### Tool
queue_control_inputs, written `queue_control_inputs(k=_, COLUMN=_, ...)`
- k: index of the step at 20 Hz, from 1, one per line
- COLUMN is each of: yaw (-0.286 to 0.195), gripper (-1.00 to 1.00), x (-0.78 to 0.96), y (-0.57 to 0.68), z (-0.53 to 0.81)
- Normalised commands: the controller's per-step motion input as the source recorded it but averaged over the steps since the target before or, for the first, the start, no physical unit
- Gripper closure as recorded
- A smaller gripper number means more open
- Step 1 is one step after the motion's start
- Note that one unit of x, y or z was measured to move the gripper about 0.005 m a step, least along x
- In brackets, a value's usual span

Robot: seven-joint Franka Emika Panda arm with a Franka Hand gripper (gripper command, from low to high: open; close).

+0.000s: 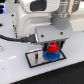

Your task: Insert the blue gear onto the right peg, followed by the red gear

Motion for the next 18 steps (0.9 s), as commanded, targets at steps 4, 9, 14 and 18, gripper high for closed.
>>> queue_control_inputs(k=4, yaw=0.000, gripper=1.00, x=0.10, y=0.02, z=-0.13)
queue_control_inputs(k=9, yaw=0.000, gripper=1.00, x=0.13, y=0.01, z=0.16)
queue_control_inputs(k=14, yaw=0.000, gripper=1.00, x=0.09, y=0.01, z=0.02)
queue_control_inputs(k=18, yaw=0.000, gripper=1.00, x=0.09, y=0.01, z=0.06)
